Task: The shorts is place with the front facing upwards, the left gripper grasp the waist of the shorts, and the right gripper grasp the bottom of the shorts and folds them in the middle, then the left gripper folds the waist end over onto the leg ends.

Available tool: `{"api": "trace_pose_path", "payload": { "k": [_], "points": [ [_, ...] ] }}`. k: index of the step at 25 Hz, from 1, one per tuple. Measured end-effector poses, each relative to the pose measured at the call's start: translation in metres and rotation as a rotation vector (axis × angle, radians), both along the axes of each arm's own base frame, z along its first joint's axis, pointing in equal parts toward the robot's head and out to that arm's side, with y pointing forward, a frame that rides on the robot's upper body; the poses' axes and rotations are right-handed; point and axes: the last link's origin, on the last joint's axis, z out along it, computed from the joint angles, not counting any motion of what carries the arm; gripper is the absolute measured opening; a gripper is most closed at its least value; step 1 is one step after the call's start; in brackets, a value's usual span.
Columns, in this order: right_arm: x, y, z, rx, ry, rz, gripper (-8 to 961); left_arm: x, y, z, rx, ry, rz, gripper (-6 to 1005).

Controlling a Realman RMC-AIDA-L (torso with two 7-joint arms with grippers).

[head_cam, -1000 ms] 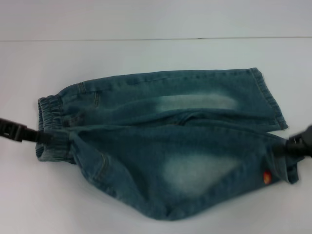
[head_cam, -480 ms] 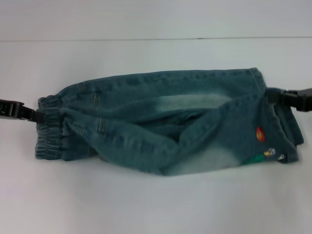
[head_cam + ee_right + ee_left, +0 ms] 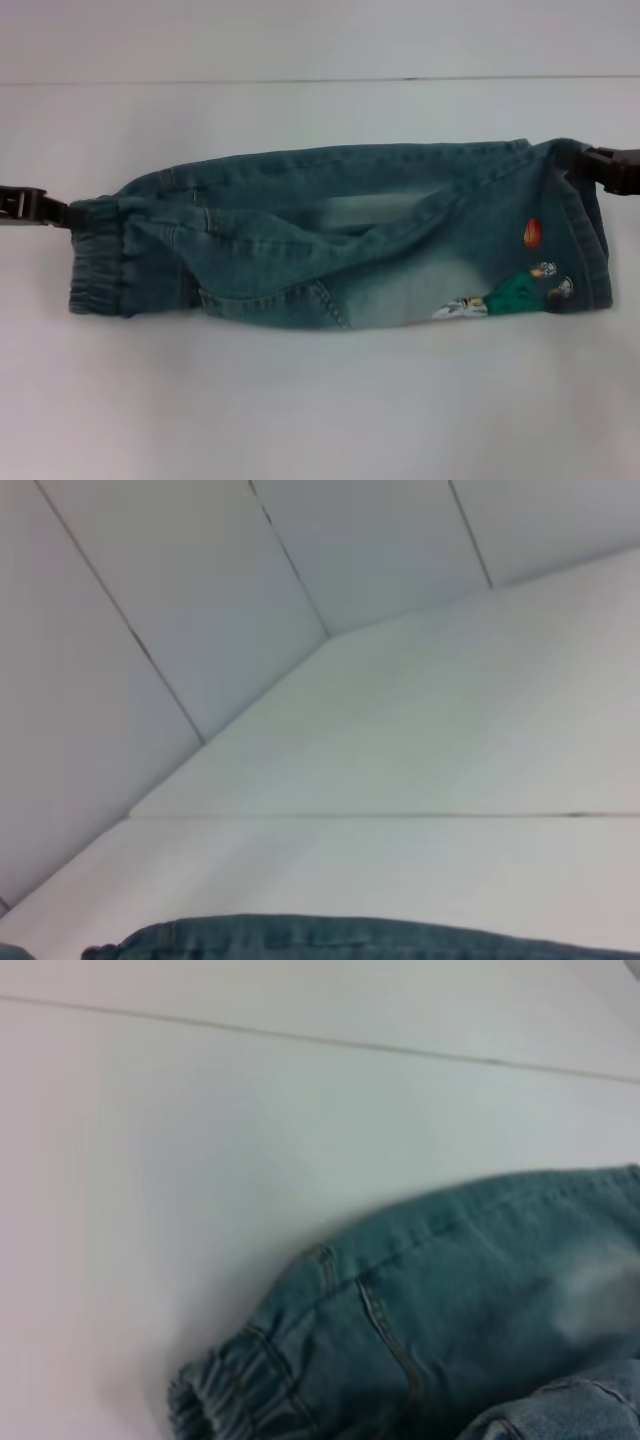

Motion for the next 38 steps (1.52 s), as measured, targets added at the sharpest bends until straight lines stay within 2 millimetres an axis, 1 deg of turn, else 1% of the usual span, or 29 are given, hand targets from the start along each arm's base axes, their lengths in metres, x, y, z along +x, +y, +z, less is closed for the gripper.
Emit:
{"api": "trace_pose_path", "payload": {
  "k": [6,10,14,24,30,38],
  "points": [
    [0.007,0.008,0.000,0.085,-0.051,-0.022,36,-0.006,0.006,0.005,0.064,0.006,0.024,25],
    [0.008,0.012,-0.001,0.134,-0.062,-0.020,36,-0.009,0.009,0.007,0.096,0.022,0.030,25],
    [0.008,0.020,-0.005,0.173,-0.086,-0.033,36,-0.012,0.011,0.006,0.109,0.026,0.039,26],
    [-0.002,0.041,-0.018,0.217,-0.191,-0.018,37,-0.016,0.018,0.005,0.155,0.063,0.036,25],
    [-0.011,0.053,-0.033,0.196,-0.274,-0.007,37,-0.020,0.021,0.001,0.166,0.086,0.042,25],
    [-0.022,0.066,-0.043,0.217,-0.320,-0.009,37,-0.022,0.023,-0.004,0.170,0.100,0.045,26]
  ]
}}
